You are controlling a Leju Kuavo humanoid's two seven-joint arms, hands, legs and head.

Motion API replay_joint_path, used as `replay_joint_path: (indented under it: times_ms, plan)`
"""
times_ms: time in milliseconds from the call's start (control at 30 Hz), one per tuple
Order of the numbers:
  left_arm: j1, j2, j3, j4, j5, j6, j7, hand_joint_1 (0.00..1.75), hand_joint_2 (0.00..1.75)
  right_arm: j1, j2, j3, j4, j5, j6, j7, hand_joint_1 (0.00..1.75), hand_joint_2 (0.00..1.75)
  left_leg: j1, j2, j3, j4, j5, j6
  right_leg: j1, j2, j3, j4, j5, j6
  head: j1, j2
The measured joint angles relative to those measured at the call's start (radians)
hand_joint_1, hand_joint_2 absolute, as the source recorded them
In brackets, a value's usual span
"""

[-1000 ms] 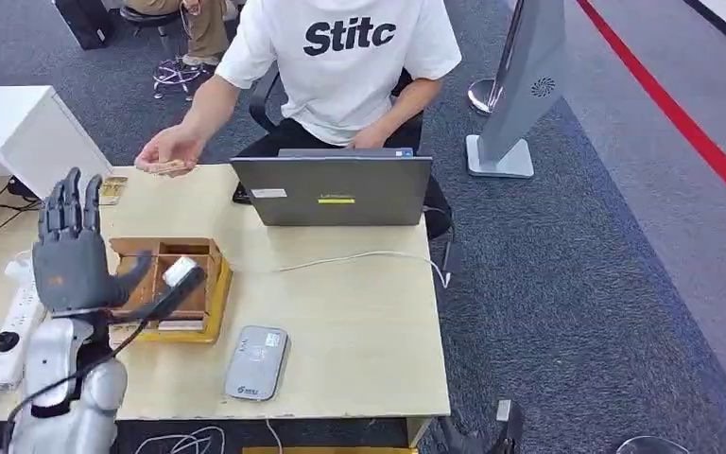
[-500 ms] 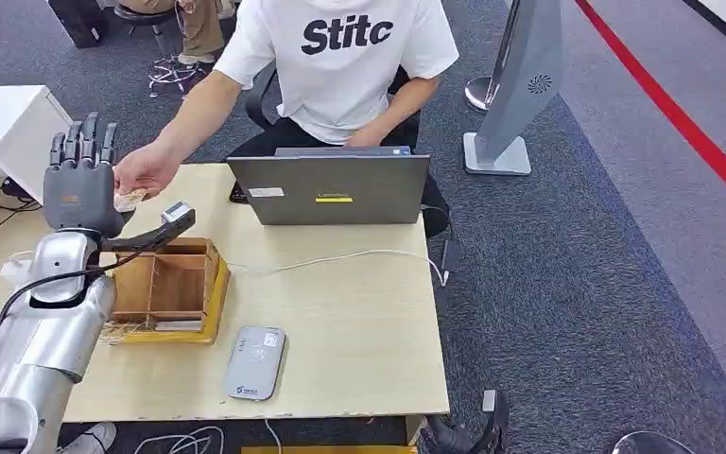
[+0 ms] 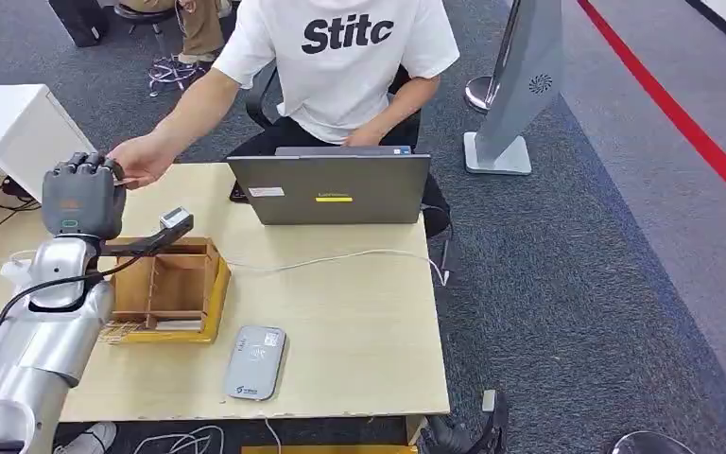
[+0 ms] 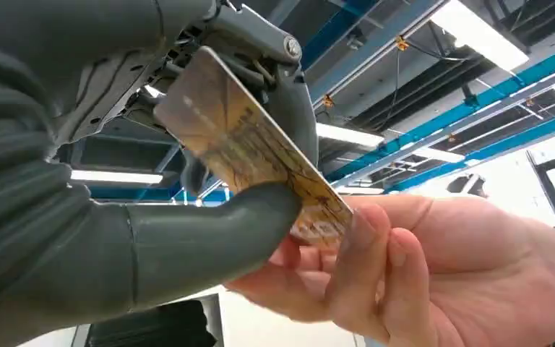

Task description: Pass the card to the sensor for recognition and then transmit it.

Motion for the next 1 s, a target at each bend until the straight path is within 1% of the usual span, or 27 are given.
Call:
replay_joint_path:
  times_ms: [67,100,267,633,700,733,767,800,867,933,1000]
  plan:
    - [0.002,0.008,0.0,0.005,0.0,0.0,-0.005,1.75,1.75,0.0,0.0,0.001,0.0,-0.001,0.0,-0.003,0.0,1.75,0.0,0.0,0.0,0.0,0.0,0.0,0.0,0.0,0.0,0.0,0.0,0.0,0.0,0.0]
    - [0.002,0.013,0.0,0.005,0.0,0.019,-0.01,1.75,1.75,0.0,0.002,0.002,0.0,-0.003,0.0,-0.006,0.0,1.75,0.0,0.0,-0.001,0.0,0.0,0.0,0.0,0.0,-0.001,0.0,0.0,0.0,0.0,0.0]
    - [0.014,0.021,0.0,0.005,0.0,0.06,-0.003,1.75,1.75,0.001,0.002,0.003,0.0,-0.01,-0.003,-0.013,0.0,1.75,0.0,0.0,-0.001,0.0,0.0,0.0,0.0,0.0,-0.001,0.0,0.0,0.0,0.0,0.0]
    - [0.027,0.026,0.0,0.005,0.0,0.069,-0.003,1.75,1.75,0.001,0.002,0.005,0.002,-0.012,-0.003,-0.013,0.0,1.75,0.0,0.0,-0.002,0.0,0.0,0.0,0.0,0.0,-0.001,0.0,0.0,0.0,0.0,0.0]
    - [0.032,0.026,0.0,0.002,0.001,0.086,-0.003,1.75,1.75,0.001,0.002,0.005,0.002,-0.013,-0.006,-0.014,0.0,1.75,0.0,0.0,-0.002,0.0,0.0,0.0,0.0,0.0,-0.001,0.0,0.0,0.0,0.0,0.0]
    - [0.043,0.025,0.003,-0.007,0.014,0.103,-0.019,1.75,1.75,0.001,0.002,0.005,0.002,-0.018,-0.006,-0.016,0.0,1.75,0.0,0.0,-0.002,0.0,0.0,0.0,0.0,0.0,-0.001,0.0,0.0,0.0,0.0,0.0]
    - [0.067,0.02,0.01,-0.033,0.045,0.127,-0.047,1.75,1.75,0.001,0.002,0.005,0.002,-0.024,-0.006,-0.018,0.0,1.75,0.0,0.001,-0.001,0.0,0.0,0.0,0.0,0.001,-0.001,0.0,0.0,0.0,0.0,0.0]
    - [0.095,0.012,0.021,-0.07,0.079,0.153,-0.096,1.75,1.75,0.003,0.002,0.005,0.002,-0.033,-0.006,-0.024,0.0,1.75,-0.001,0.001,-0.001,0.0,0.0,0.0,-0.001,0.0,-0.002,0.0,0.0,0.0,-0.001,0.0]
    - [0.154,-0.014,0.036,-0.134,0.116,0.177,-0.147,1.75,1.75,0.005,0.002,0.005,0.002,-0.042,-0.006,-0.033,0.0,1.75,-0.001,-0.001,-0.002,0.0,0.0,0.0,-0.001,-0.001,-0.001,-0.001,-0.001,0.001,0.0,0.0]
    - [0.255,-0.047,0.039,-0.263,0.15,0.183,-0.193,1.75,1.75,0.007,0.002,0.005,0.002,-0.058,-0.008,-0.044,0.0,1.75,-0.002,0.001,-0.001,0.0,-0.002,0.002,-0.001,0.001,-0.001,-0.001,-0.001,0.002,-0.001,0.0]
    - [0.367,-0.083,0.037,-0.372,0.172,0.191,-0.223,1.75,1.75,0.016,0.002,0.005,0.001,-0.076,-0.012,-0.056,0.0,1.75,-0.002,0.002,-0.002,0.0,-0.003,0.003,-0.001,0.002,-0.001,-0.002,-0.003,0.005,-0.003,0.0]
